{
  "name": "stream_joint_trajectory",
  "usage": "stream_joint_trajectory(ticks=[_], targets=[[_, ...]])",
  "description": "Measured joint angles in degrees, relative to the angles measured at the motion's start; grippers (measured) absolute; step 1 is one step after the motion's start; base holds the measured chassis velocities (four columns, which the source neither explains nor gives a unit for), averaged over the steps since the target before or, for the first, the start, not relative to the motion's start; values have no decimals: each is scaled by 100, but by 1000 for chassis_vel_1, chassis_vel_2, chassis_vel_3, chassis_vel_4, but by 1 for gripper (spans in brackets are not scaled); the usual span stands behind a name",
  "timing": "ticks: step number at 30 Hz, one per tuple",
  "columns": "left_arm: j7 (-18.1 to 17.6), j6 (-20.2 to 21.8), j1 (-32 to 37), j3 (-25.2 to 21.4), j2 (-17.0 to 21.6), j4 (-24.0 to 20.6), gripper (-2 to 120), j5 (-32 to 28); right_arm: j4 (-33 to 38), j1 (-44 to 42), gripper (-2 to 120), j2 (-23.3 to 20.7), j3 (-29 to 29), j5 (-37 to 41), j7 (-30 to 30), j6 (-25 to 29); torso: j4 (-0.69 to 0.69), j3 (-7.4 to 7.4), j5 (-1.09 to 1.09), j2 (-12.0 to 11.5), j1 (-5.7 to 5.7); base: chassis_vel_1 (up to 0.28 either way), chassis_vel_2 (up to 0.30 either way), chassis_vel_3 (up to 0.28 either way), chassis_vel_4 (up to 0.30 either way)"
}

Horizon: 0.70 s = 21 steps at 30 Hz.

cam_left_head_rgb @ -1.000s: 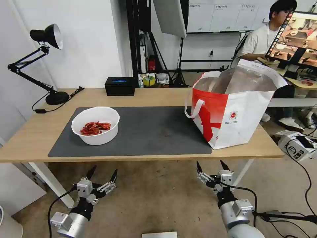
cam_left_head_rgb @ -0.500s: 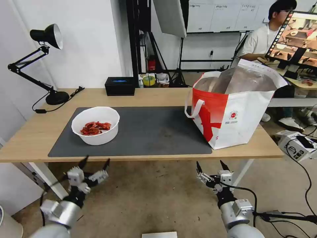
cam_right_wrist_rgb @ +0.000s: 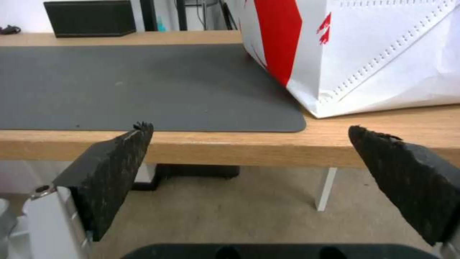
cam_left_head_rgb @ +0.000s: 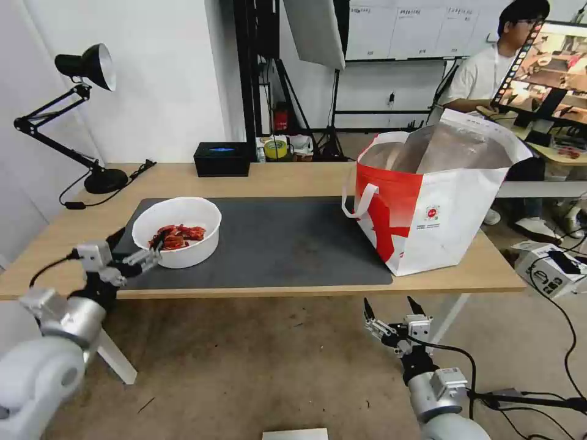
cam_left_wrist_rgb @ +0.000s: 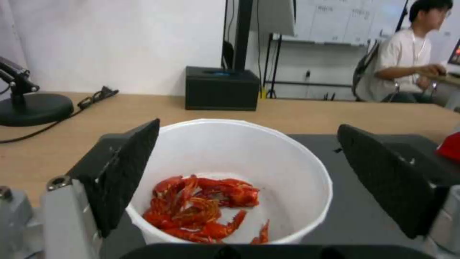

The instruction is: Pick up the trash from the table and place it into the takeout bag.

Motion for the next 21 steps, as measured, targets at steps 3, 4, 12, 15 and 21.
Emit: stream_joint_trajectory(ticks=[3,4,12,15,21], targets=[[-197,255,-138,17,280,49,100,-375,1,0,100,0,0,0,2,-1,-1,0,1,0,0,0,0,0,0],[-197,255,-138,17,280,49,100,-375,1,0,100,0,0,0,2,-1,-1,0,1,0,0,0,0,0,0],[-857,1262,-1176,613,1031,440,100,-1581,4,0,100,-1,0,1,2,-1,0,0,1,0,0,0,0,0,0],[-1006,1672,-1674,898,1234,602,100,-1922,4,0,100,-1,0,1,2,-2,-1,0,1,0,0,0,0,0,0],[-1315,2660,-2257,1052,1458,938,100,-2539,5,0,100,-1,0,1,2,-2,0,0,1,-1,0,0,0,0,0]])
